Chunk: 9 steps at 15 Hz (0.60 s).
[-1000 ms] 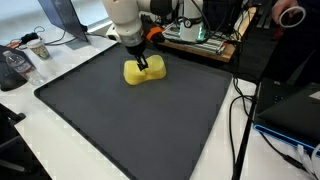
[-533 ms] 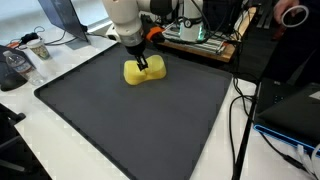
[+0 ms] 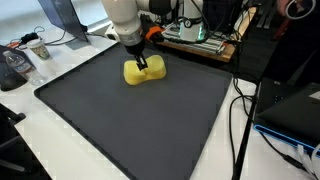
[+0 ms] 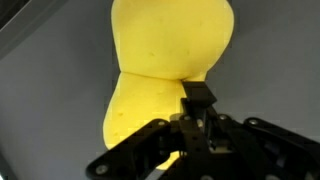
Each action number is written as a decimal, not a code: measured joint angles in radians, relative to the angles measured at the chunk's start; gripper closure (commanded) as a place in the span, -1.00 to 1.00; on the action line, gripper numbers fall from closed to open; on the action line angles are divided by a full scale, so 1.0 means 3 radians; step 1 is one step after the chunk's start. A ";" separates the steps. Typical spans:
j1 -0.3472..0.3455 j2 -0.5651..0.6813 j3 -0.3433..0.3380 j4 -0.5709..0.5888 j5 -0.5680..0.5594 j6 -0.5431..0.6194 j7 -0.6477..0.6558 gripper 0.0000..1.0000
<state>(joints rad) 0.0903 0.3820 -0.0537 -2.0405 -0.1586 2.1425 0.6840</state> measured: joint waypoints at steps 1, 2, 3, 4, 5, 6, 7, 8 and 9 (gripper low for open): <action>-0.0002 -0.0009 -0.0005 0.0000 0.0005 -0.0001 0.0000 0.94; -0.0005 -0.0021 -0.0010 -0.0002 0.0010 -0.0003 0.0000 0.94; -0.0006 -0.0036 -0.0015 -0.0003 0.0011 -0.0013 0.0000 0.94; -0.0006 -0.0054 -0.0019 -0.0005 0.0011 -0.0026 0.0000 0.94; -0.0006 -0.0074 -0.0022 -0.0007 0.0011 -0.0043 0.0000 0.94; -0.0006 -0.0096 -0.0023 -0.0009 0.0011 -0.0059 0.0001 0.94; -0.0006 -0.0115 -0.0025 -0.0010 0.0011 -0.0074 0.0001 0.94; -0.0006 -0.0135 -0.0027 -0.0011 0.0011 -0.0090 0.0002 0.94; -0.0006 -0.0157 -0.0030 -0.0013 0.0011 -0.0106 0.0002 0.94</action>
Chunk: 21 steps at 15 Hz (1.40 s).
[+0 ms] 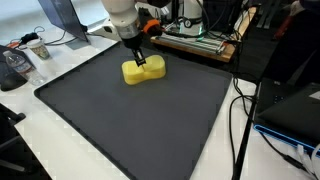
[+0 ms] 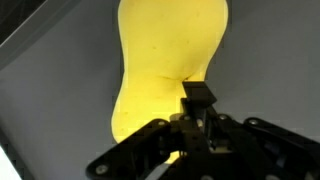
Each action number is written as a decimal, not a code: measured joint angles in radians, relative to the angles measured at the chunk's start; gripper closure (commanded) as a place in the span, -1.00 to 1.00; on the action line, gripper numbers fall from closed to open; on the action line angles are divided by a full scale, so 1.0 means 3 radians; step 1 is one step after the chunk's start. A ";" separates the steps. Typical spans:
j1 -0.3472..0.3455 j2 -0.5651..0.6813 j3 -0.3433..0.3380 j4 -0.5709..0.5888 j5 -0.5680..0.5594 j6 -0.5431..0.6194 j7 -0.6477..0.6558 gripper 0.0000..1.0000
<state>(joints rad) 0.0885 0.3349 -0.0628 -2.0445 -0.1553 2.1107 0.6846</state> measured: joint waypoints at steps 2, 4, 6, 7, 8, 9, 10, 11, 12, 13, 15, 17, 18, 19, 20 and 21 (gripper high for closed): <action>0.0000 -0.0041 -0.0015 -0.0007 -0.0004 -0.0022 0.0000 0.94; -0.0001 -0.0090 -0.0039 -0.0021 -0.0013 -0.0036 0.0000 0.94; -0.0002 -0.0147 -0.0066 -0.0032 -0.0023 -0.0039 0.0001 0.94; -0.0003 -0.0180 -0.0077 -0.0036 -0.0027 -0.0045 0.0001 0.94; -0.0003 -0.0212 -0.0085 -0.0038 -0.0032 -0.0049 0.0001 0.94; -0.0004 -0.0249 -0.0088 -0.0039 -0.0041 -0.0056 0.0001 0.94; -0.0003 -0.0286 -0.0087 -0.0039 -0.0051 -0.0062 0.0001 0.94; -0.0002 -0.0324 -0.0086 -0.0039 -0.0064 -0.0065 0.0001 0.94; -0.0001 -0.0363 -0.0081 -0.0038 -0.0079 -0.0066 0.0001 0.94; 0.0002 -0.0399 -0.0073 -0.0038 -0.0091 -0.0067 0.0001 0.94; 0.0014 -0.0465 -0.0045 -0.0036 -0.0129 -0.0071 0.0006 0.94; 0.0035 -0.0508 -0.0002 -0.0031 -0.0185 -0.0087 0.0022 0.94; 0.0046 -0.0525 0.0025 -0.0027 -0.0224 -0.0098 0.0035 0.94; 0.0061 -0.0534 0.0051 -0.0021 -0.0264 -0.0112 0.0050 0.94; 0.0079 -0.0538 0.0079 -0.0013 -0.0306 -0.0127 0.0067 0.94; 0.0099 -0.0538 0.0106 -0.0005 -0.0352 -0.0142 0.0084 0.94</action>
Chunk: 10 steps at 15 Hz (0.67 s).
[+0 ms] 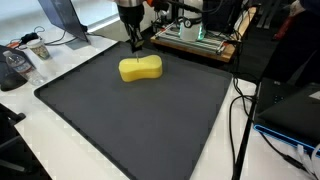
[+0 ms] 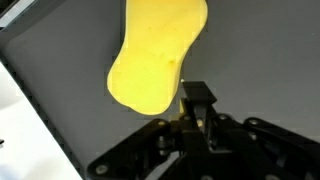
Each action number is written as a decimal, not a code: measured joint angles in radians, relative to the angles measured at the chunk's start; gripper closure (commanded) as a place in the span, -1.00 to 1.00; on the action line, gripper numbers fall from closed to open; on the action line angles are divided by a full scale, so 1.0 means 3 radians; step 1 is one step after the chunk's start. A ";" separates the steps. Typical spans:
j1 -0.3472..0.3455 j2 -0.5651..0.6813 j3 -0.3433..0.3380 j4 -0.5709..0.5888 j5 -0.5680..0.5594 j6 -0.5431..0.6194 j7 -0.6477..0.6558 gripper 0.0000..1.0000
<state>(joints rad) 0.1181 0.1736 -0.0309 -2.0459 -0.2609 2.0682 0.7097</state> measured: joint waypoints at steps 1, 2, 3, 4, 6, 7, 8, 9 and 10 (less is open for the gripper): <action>0.0021 0.0001 0.0026 0.0007 -0.0037 -0.0011 0.0016 0.94; 0.0045 0.0002 0.0049 0.0015 -0.0097 -0.0029 0.0046 0.94; 0.0067 0.0008 0.0071 0.0025 -0.0150 -0.0054 0.0081 0.94; 0.0089 0.0015 0.0093 0.0034 -0.0193 -0.0083 0.0108 0.94; 0.0135 0.0038 0.0136 0.0051 -0.0280 -0.0143 0.0172 0.94; 0.0156 0.0057 0.0153 0.0064 -0.0323 -0.0167 0.0206 0.94; 0.0181 0.0086 0.0169 0.0083 -0.0377 -0.0202 0.0250 0.94; 0.0207 0.0120 0.0184 0.0106 -0.0426 -0.0239 0.0290 0.94; 0.0236 0.0164 0.0196 0.0134 -0.0478 -0.0280 0.0334 0.94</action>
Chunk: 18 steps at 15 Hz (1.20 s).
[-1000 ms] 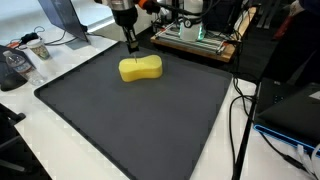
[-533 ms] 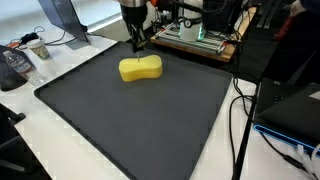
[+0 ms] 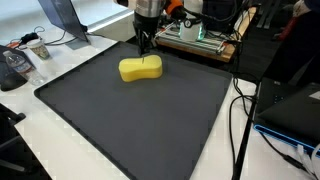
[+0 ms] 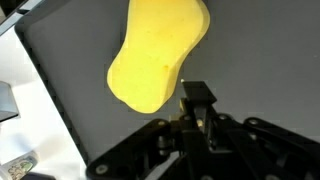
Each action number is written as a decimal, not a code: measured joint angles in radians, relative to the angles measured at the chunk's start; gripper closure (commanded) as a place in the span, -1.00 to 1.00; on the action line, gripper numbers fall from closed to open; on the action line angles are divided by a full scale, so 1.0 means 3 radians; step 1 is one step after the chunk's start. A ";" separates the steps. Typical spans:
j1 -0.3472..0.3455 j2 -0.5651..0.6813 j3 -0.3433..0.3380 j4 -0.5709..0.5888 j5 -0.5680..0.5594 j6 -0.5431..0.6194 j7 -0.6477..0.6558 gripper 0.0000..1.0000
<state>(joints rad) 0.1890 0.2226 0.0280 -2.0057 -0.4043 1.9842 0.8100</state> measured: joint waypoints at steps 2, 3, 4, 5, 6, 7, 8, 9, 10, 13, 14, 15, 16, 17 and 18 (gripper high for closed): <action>0.0063 0.0104 0.0018 0.0063 -0.0091 -0.0088 0.0093 0.94; 0.0095 0.0167 0.0023 0.0098 -0.0134 -0.0132 0.0145 0.94; 0.0127 0.0229 0.0026 0.0134 -0.0176 -0.0172 0.0194 0.94; 0.0161 0.0295 0.0027 0.0174 -0.0209 -0.0222 0.0235 0.94; 0.0194 0.0362 0.0027 0.0217 -0.0236 -0.0273 0.0274 0.94; 0.0223 0.0429 0.0027 0.0263 -0.0254 -0.0321 0.0305 0.94; 0.0253 0.0494 0.0028 0.0308 -0.0268 -0.0368 0.0332 0.94; 0.0280 0.0560 0.0028 0.0356 -0.0278 -0.0411 0.0350 0.94; 0.0307 0.0625 0.0028 0.0405 -0.0286 -0.0452 0.0363 0.94; 0.0373 0.0808 0.0027 0.0539 -0.0306 -0.0532 0.0375 0.94; 0.0388 0.0862 0.0027 0.0579 -0.0309 -0.0537 0.0375 0.94; 0.0398 0.0909 0.0027 0.0614 -0.0311 -0.0539 0.0375 0.94; 0.0404 0.0948 0.0027 0.0646 -0.0311 -0.0539 0.0375 0.94; 0.0404 0.0984 0.0027 0.0681 -0.0311 -0.0538 0.0367 0.94; 0.0403 0.1011 0.0022 0.0707 -0.0311 -0.0526 0.0347 0.94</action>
<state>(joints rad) 0.3100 0.5259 0.0348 -1.7936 -0.4976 1.8263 0.9140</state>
